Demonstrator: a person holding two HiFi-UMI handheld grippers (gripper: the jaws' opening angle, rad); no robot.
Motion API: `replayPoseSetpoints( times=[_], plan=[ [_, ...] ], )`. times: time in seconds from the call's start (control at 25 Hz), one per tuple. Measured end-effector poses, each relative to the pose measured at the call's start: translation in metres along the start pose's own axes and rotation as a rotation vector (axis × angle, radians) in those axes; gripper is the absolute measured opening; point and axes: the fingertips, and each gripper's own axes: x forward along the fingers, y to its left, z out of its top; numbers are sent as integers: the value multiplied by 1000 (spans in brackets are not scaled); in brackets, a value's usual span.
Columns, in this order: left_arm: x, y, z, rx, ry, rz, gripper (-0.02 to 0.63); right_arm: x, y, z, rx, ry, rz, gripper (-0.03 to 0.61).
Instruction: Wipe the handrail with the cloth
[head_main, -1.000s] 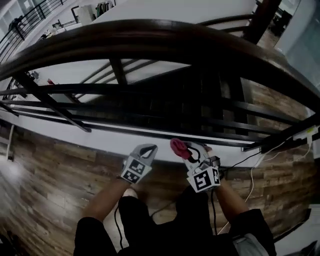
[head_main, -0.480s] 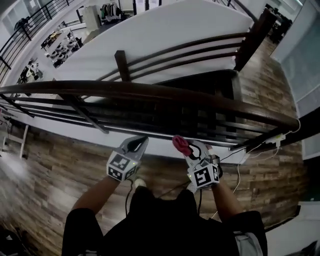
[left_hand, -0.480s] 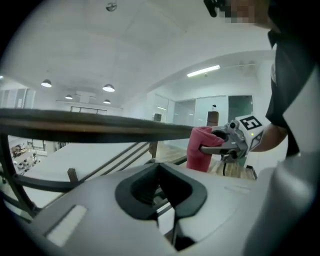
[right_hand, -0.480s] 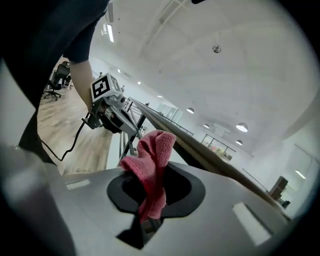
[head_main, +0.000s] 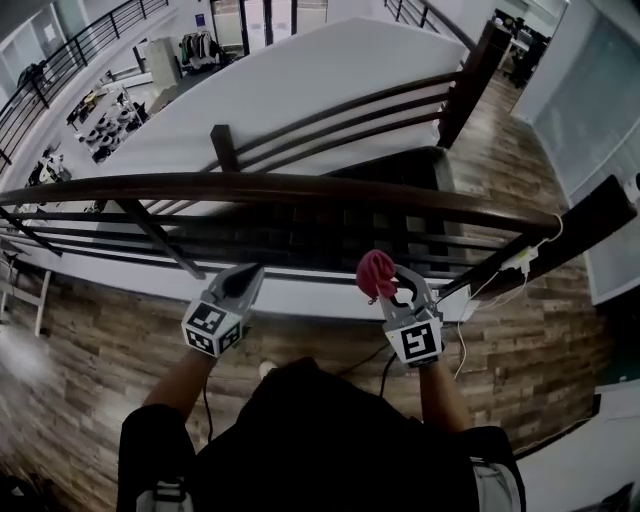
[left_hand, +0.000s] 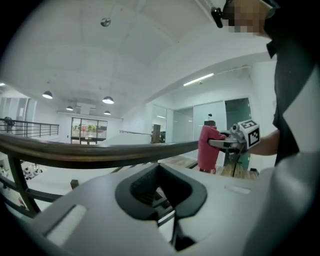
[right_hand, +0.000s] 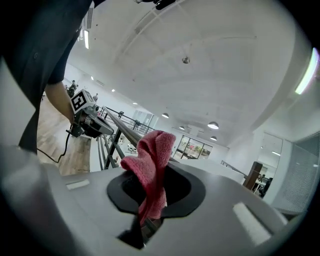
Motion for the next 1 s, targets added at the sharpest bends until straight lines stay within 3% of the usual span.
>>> replayPoseSetpoints(
  times=[0.2,0.32,0.48,0.6,0.8,0.92,1.0],
  plan=[
    [10,-45,26,-60,-147,52,-2,-55,-25,-26,32,-9,-18,46],
    [7,-78,20,-75,-143,51,-2,-80,-33,-43,37,-8,-15,48],
    [-11,-98,17,-106,-161,101,-2,-110,-43,-65,156,-15,-24,48],
    [-26,-102,14,-94,-164,128,-2,-128,-47,-84,201,36,-35,48],
    [-50,-92,24,-38,-198,183,-2,-143,-53,-73,289,-39,-104,48],
    [-52,-86,30,-65,-254,214,-2,-134,-54,-61,362,-79,-157,48],
    [-50,-80,29,-98,-267,213,-2,-127,-48,-52,358,-92,-164,48]
  ],
)
